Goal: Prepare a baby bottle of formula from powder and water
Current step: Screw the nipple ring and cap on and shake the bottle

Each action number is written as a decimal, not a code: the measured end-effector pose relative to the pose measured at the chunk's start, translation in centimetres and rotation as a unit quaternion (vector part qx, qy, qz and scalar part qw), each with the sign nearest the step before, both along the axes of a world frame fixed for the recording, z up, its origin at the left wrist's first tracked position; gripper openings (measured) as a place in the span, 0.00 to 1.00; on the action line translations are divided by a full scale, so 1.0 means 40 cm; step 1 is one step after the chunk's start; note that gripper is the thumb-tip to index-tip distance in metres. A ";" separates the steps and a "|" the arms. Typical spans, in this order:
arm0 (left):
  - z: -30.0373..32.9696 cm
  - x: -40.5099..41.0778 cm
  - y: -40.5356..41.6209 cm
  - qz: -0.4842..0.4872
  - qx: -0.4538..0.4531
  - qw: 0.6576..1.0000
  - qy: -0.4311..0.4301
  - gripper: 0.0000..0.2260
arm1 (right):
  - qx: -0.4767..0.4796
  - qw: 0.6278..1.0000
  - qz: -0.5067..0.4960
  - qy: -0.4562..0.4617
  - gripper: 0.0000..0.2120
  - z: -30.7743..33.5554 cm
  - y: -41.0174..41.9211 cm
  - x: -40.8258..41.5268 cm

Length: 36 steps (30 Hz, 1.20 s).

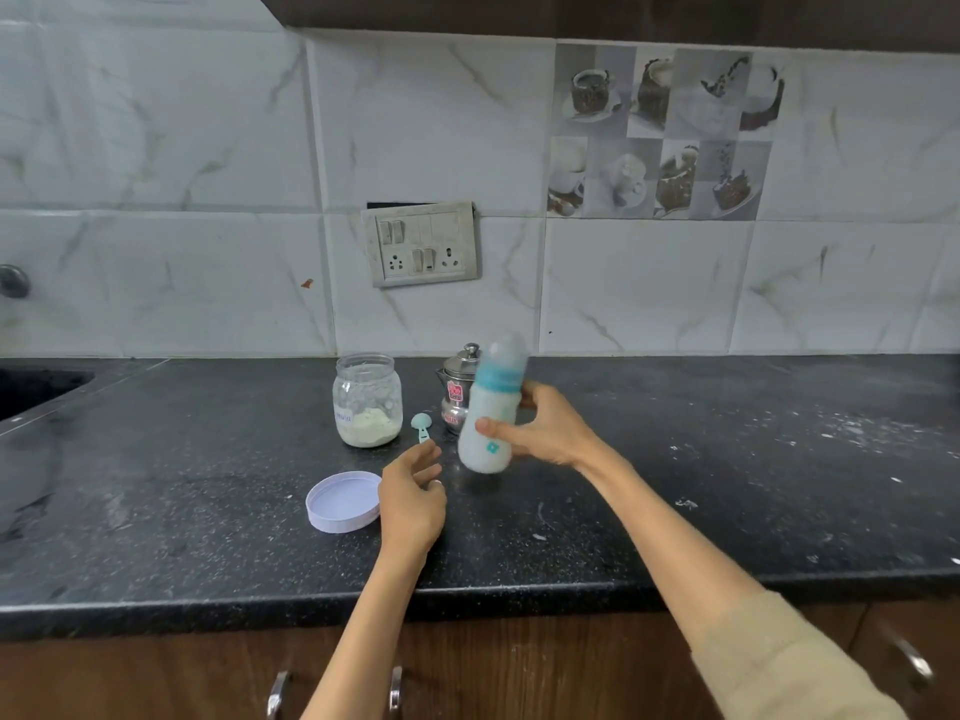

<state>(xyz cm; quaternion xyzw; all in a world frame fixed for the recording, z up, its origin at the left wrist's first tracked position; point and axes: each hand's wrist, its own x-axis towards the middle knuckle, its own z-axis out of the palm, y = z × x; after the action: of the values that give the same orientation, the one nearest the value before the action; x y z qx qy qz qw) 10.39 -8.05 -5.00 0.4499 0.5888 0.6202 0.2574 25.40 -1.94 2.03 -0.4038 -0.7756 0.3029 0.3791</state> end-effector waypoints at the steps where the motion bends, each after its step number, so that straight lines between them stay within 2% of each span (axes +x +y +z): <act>1: 0.002 0.001 -0.002 0.000 -0.005 1.000 0.002 0.25 | -0.009 0.999 0.017 -0.032 0.27 -0.004 0.001 -0.003; 2: 0.002 0.002 -0.003 -0.001 -0.008 1.000 0.002 0.25 | 0.000 0.999 0.026 -0.041 0.27 -0.009 0.001 -0.003; 5: -0.001 0.001 -0.002 -0.001 -0.004 1.000 -0.002 0.25 | 0.016 0.999 -0.011 0.042 0.25 -0.004 0.008 -0.006; 8: 0.001 0.002 -0.006 0.000 -0.009 1.000 -0.002 0.25 | 0.029 0.999 0.019 -0.026 0.28 0.004 0.012 -0.009; 11: 0.000 0.000 -0.007 0.000 -0.005 1.000 0.000 0.25 | 0.039 0.997 -0.016 0.067 0.30 0.007 0.015 -0.004; 14: 0.005 0.004 -0.011 0.004 -0.007 1.000 0.007 0.24 | 0.016 0.999 0.024 -0.023 0.27 0.003 0.003 -0.003; 17: 0.005 0.004 -0.009 0.004 -0.001 1.000 0.010 0.24 | 0.028 0.998 -0.006 0.047 0.24 -0.012 0.010 0.005; 20: 0.003 0.005 -0.010 0.006 -0.006 1.000 0.011 0.24 | 0.014 0.999 0.021 -0.033 0.28 -0.021 0.006 0.003; 23: 0.002 -0.001 -0.007 0.003 -0.006 1.000 0.011 0.24 | 0.032 0.999 -0.012 0.026 0.28 -0.030 0.007 0.009; 26: 0.007 0.005 -0.010 0.006 -0.004 1.000 0.010 0.24 | 0.019 0.999 0.016 -0.026 0.29 -0.023 0.004 0.006; 29: 0.006 0.002 -0.009 0.004 -0.003 1.000 0.006 0.24 | 0.020 0.999 -0.007 0.043 0.28 -0.014 -0.001 0.002; 32: 0.009 0.005 -0.010 0.007 -0.006 1.000 0.006 0.23 | 0.009 1.000 0.020 -0.019 0.29 0.001 -0.004 -0.007; 35: 0.009 0.004 -0.011 0.003 -0.004 1.000 0.004 0.23 | 0.003 0.999 -0.002 0.045 0.27 0.008 -0.005 -0.007; 36: 0.008 0.003 -0.011 0.004 -0.004 1.000 0.003 0.23 | 0.002 1.000 0.007 0.028 0.27 0.010 -0.007 -0.007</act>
<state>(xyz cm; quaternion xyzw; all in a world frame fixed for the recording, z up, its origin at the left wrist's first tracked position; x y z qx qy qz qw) 10.51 -8.48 -4.70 0.4485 0.5939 0.6175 0.2547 25.10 -2.21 2.43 -0.3888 -0.7682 0.3153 0.3991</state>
